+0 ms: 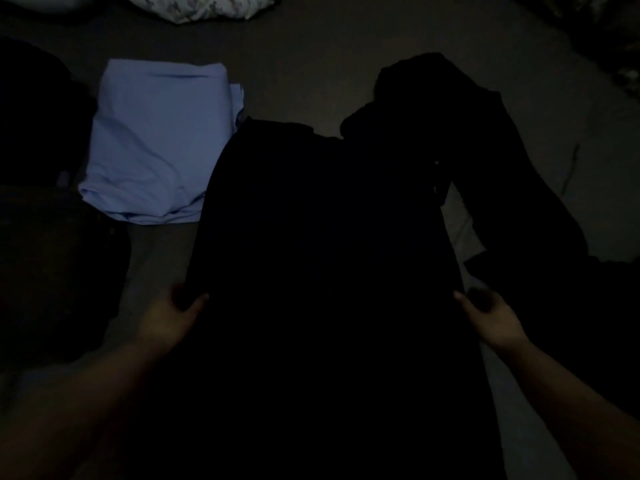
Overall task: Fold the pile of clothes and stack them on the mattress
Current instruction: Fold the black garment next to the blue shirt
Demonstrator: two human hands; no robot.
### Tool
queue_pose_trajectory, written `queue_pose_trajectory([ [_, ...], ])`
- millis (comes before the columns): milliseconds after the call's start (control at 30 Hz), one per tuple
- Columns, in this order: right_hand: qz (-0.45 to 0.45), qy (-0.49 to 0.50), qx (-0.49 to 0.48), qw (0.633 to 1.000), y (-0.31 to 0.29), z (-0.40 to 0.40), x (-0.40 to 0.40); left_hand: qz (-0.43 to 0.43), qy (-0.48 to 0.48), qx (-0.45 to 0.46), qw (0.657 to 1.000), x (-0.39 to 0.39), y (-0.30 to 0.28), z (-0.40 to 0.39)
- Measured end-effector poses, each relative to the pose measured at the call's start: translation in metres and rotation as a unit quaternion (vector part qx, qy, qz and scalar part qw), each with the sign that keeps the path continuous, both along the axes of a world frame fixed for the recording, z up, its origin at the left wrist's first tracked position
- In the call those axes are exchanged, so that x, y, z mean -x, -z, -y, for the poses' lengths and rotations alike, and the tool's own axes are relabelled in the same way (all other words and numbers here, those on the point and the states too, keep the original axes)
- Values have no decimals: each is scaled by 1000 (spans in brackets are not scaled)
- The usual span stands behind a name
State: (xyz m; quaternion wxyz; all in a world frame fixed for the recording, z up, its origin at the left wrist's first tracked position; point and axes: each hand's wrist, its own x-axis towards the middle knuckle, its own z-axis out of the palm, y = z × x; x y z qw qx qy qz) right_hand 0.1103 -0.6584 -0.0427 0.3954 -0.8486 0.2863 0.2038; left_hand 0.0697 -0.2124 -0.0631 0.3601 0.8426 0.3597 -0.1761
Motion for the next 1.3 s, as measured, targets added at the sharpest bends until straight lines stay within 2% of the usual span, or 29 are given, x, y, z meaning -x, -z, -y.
queue_pose_trajectory([
  [67,-1,8,17,1000,19,-4,-34,8,-25,24,999,-37,7,1],
  [167,26,50,19,998,49,-5,-53,31,-23,-14,999,-65,23,10],
  [300,97,135,127,978,33,24,-62,41,-45,-113,992,-72,24,-5],
  [367,98,150,152,972,26,55,-62,50,-87,-115,988,-69,25,-25],
  [467,48,68,113,990,24,69,-58,45,-77,-69,994,-63,27,-37],
  [533,79,4,125,989,21,48,-45,51,-41,-52,997,-47,27,-25],
  [600,159,-93,211,960,17,23,-17,57,-2,-70,996,-15,31,-7],
  [667,203,-218,252,921,20,7,29,19,30,-126,991,31,36,13],
  [767,166,-448,215,852,34,-2,121,-64,6,-183,981,105,25,39],
  [800,134,-521,204,818,40,-2,152,-75,29,-178,981,125,15,44],
  [833,99,-569,201,791,42,-4,176,-59,109,-179,976,145,12,44],
  [867,73,-593,205,775,44,-4,194,-26,241,-187,952,163,11,43],
  [933,44,-578,223,784,43,-5,209,40,511,-193,837,192,23,38],
  [967,43,-561,233,793,40,-7,211,63,583,-180,790,200,31,37],
  [1000,32,-553,238,798,38,-9,210,61,614,-171,768,203,35,40],
  [1033,11,-555,238,797,36,-12,209,45,623,-164,763,201,37,43],
  [1133,-48,-551,276,786,37,-13,212,-56,592,-182,783,190,38,45],
  [1300,-86,-466,347,809,36,-16,216,-113,582,-191,782,195,38,39],
])
